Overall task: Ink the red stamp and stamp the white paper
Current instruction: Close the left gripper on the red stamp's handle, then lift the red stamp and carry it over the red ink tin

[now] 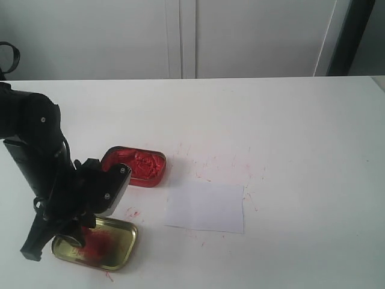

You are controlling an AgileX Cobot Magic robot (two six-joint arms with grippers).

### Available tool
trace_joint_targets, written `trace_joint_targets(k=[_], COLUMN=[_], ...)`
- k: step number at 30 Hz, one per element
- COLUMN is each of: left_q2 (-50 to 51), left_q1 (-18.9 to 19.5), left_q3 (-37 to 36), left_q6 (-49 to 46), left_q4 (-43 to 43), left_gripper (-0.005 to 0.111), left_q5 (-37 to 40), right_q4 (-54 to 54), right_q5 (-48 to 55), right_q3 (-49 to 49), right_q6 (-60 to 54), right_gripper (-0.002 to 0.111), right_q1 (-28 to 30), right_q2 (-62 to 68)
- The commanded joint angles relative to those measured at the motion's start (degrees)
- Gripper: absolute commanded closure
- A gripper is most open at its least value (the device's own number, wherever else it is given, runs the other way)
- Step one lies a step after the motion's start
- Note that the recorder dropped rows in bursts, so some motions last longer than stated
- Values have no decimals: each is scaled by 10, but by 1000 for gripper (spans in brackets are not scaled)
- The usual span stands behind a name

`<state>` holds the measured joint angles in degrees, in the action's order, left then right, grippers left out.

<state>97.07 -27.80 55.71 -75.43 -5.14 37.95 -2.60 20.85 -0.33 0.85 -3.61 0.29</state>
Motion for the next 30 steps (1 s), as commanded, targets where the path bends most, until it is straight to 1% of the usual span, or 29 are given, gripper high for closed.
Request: trace_joint_targets(k=[1, 15, 17, 26, 27, 30], left_q2=[13, 13, 13, 8, 5, -5], left_q1=[-2, -2, -2, -2, -2, -2], left_q3=[-4, -4, -4, -4, -4, -4], left_q6=[0, 0, 0, 0, 0, 0], left_q4=[-8, -8, -8, -8, -8, -8], left_gripper=[64, 65, 70, 105, 107, 107], left_q5=[6, -3, -3, 12, 11, 11], right_q4=[-2, -2, -2, -2, -2, -2], right_q5=[-9, -9, -9, -9, -9, -9], right_q3=[3, 3, 3, 3, 3, 3], right_q6=[3, 3, 3, 3, 3, 3], right_gripper=[108, 108, 108, 108, 108, 108], right_q1=[3, 3, 3, 3, 3, 3], right_q2=[-3, -3, -3, -3, -3, -3])
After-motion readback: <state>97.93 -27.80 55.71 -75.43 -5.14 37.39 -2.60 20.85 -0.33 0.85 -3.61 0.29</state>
